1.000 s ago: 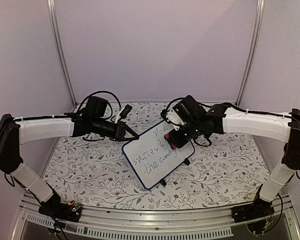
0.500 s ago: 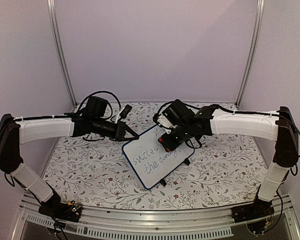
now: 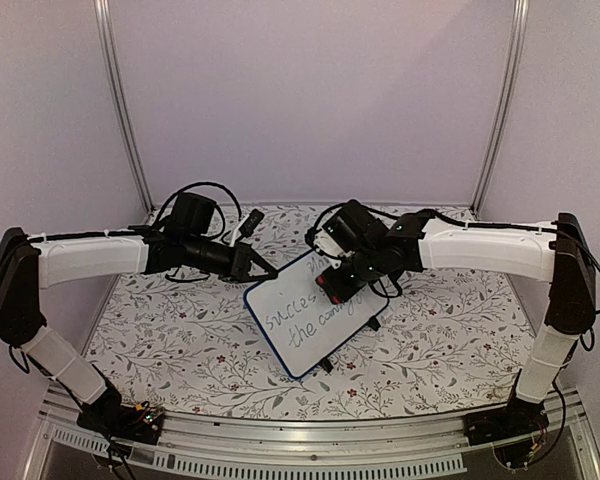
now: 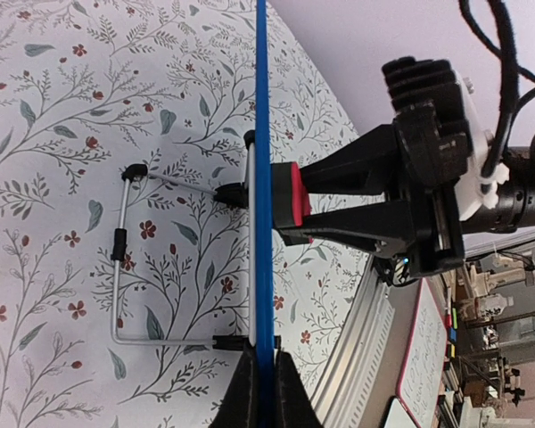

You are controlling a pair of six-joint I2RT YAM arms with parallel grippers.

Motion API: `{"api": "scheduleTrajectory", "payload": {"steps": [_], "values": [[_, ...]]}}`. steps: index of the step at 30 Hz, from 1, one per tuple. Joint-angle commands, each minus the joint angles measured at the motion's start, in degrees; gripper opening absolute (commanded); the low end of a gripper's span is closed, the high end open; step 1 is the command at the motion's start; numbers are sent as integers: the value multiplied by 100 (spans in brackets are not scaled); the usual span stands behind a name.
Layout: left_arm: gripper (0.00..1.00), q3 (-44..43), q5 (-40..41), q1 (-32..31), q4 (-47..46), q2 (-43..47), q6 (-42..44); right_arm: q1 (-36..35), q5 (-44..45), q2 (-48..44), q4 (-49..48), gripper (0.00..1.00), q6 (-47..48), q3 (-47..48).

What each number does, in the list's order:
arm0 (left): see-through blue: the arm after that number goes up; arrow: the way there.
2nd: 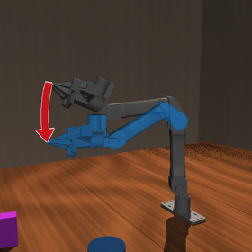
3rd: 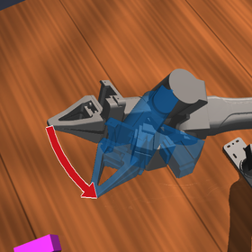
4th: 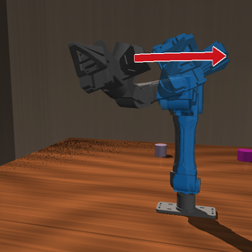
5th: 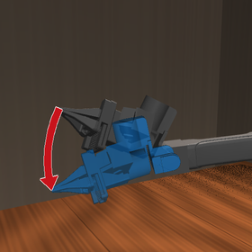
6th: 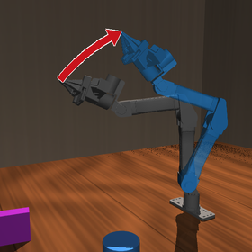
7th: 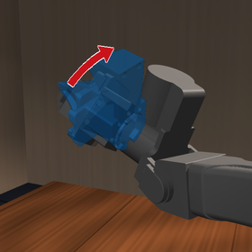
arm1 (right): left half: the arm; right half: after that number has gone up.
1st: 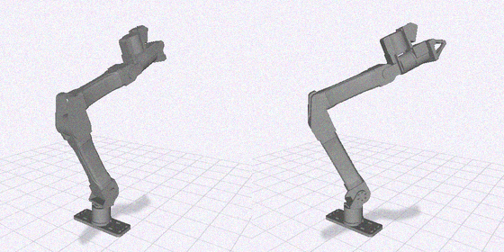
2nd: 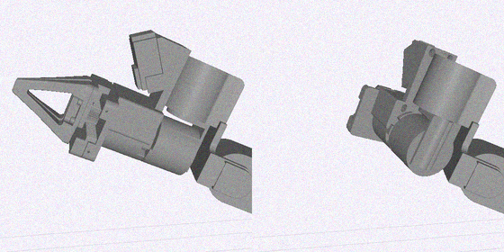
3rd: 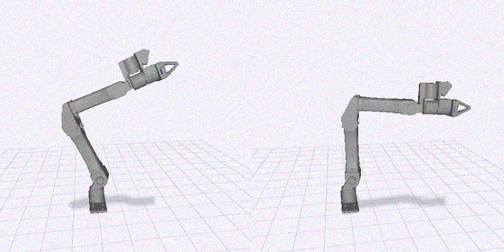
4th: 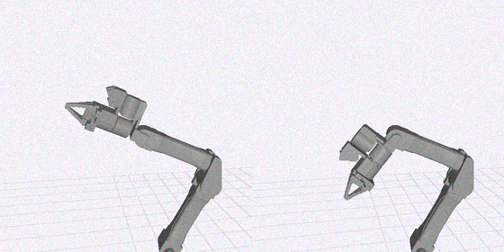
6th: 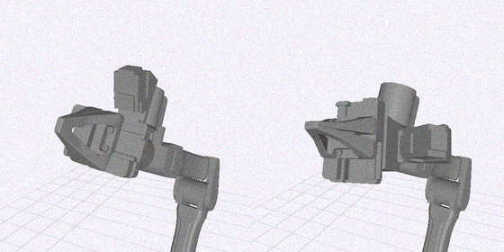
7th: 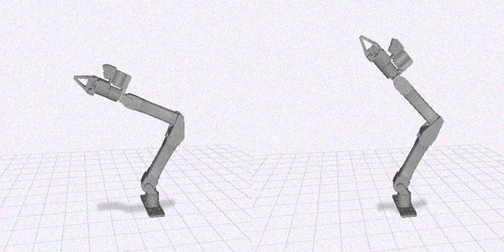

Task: Erase the whiteboard
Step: Erase the whiteboard at the center of the board.

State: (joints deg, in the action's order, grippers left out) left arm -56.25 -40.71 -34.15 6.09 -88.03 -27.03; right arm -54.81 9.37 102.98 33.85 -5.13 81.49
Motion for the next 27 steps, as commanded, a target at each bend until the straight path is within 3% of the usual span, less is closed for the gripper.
{"api": "scheduleTrajectory", "payload": {"steps": [1,18,27], "values": [[0,35,-234,-68,-142,-47,146,-48,-30,76,92,20,-32,-85],[0,34,-235,-72,-145,-44,145,-66,-27,4,169,20,-7,-134],[0,35,-249,-70,-152,-57,159,-71,137,290,141,20,-28,517]]}}
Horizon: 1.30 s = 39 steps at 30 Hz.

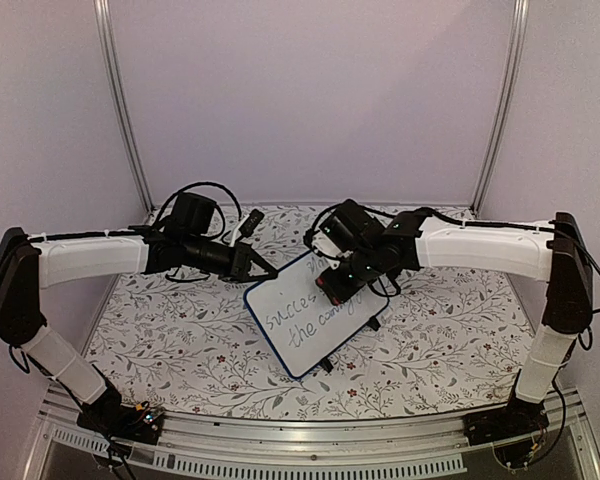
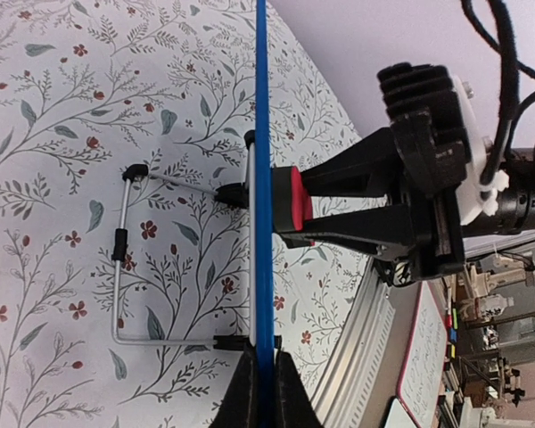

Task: Erase the whiteboard
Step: Erase the whiteboard at the center of the board.

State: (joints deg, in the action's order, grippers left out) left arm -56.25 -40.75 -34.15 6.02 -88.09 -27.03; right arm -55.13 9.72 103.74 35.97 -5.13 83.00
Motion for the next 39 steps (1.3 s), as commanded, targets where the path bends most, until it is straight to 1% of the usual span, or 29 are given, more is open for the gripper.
{"api": "scheduleTrajectory", "payload": {"steps": [1,5,9,20,29,34,39], "values": [[0,33,-245,-70,-139,-49,158,-42,122,231,-68,20,-24,458],[0,35,-254,-71,-143,-49,159,-33,226,335,14,20,34,758],[0,35,-249,-70,-140,-25,154,-33,264,383,32,20,65,750],[0,34,-259,-66,-143,-24,146,-35,-59,109,28,20,0,-30],[0,42,-258,-74,-141,-15,148,-34,-104,-45,17,20,-65,-362],[0,43,-258,-74,-141,-11,145,-33,-49,-57,-38,20,-77,-304],[0,41,-262,-88,-145,-14,155,-40,51,50,-55,20,-18,133]]}}
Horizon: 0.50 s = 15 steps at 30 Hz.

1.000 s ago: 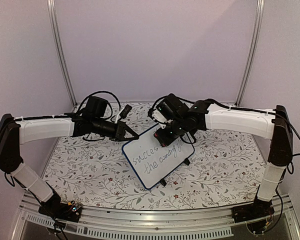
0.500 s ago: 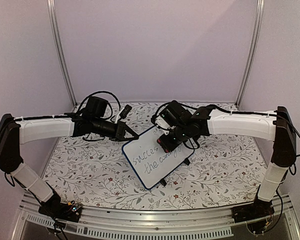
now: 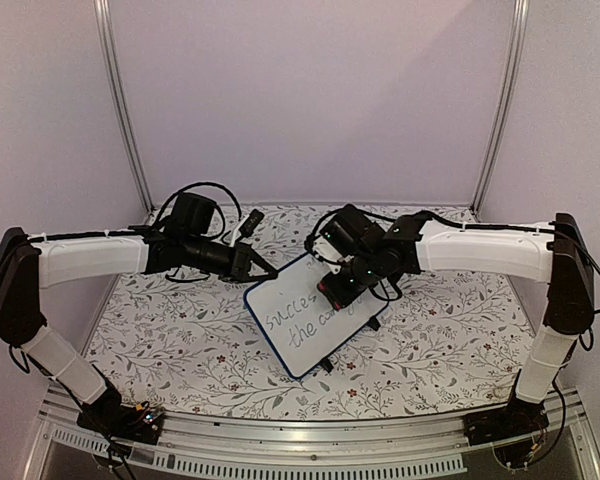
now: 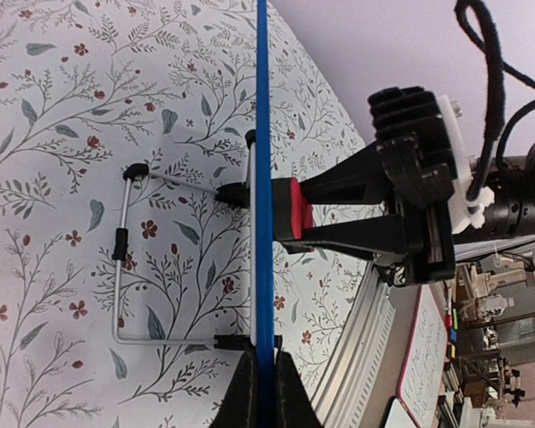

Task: Erase the whiteboard
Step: Erase the whiteboard at the center of the board.

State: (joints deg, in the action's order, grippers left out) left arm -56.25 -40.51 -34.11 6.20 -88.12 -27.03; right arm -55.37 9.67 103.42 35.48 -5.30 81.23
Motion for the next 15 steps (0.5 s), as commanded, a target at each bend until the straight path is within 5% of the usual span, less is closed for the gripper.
{"api": "scheduleTrajectory", "payload": {"steps": [1,15], "values": [[0,44,-282,-88,-159,-7,158,-9,70,117,-6,20,30,416],[0,39,-291,-88,-160,15,165,176,101,506,59,20,188,1164]]}}
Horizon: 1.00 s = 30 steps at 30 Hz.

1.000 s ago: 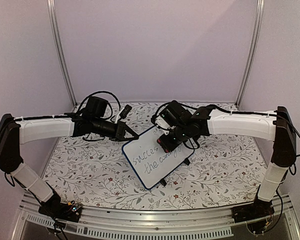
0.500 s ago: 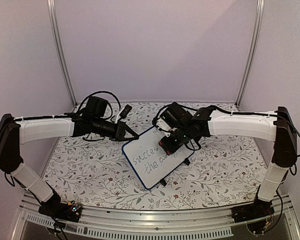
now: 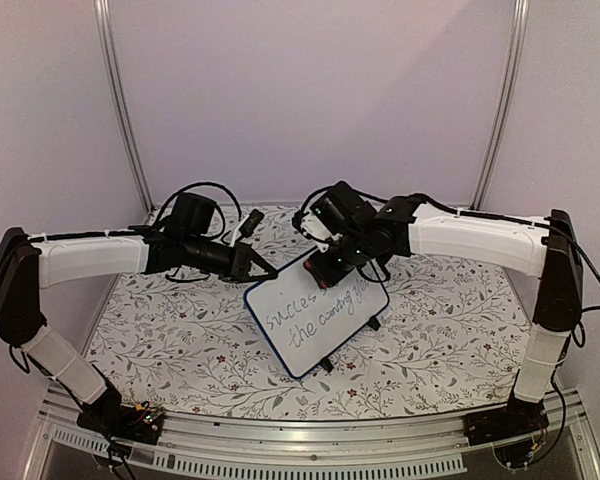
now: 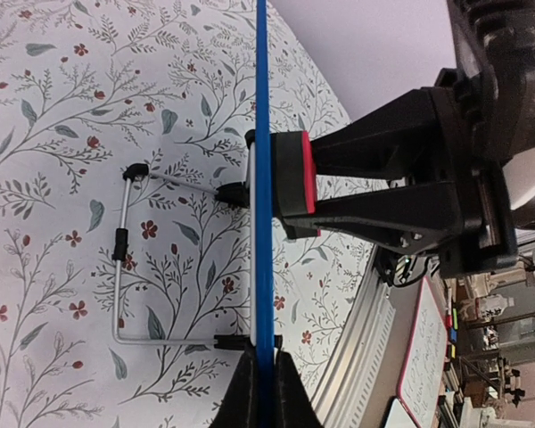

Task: Erase the whiteboard
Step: Erase the whiteboard at the center of the board.

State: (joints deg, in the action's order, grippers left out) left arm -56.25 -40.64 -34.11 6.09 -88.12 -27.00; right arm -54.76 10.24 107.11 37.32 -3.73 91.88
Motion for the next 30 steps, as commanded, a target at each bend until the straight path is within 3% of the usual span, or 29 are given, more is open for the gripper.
{"api": "scheduleTrajectory", "payload": {"steps": [1,14,30], "values": [[0,43,-278,-87,-151,14,161,123,40,122,-128,20,30,32],[0,35,-295,-93,-146,0,154,225,-178,-380,-430,20,-119,-1162],[0,44,-282,-88,-144,4,173,220,-239,105,-234,20,73,40]]}}
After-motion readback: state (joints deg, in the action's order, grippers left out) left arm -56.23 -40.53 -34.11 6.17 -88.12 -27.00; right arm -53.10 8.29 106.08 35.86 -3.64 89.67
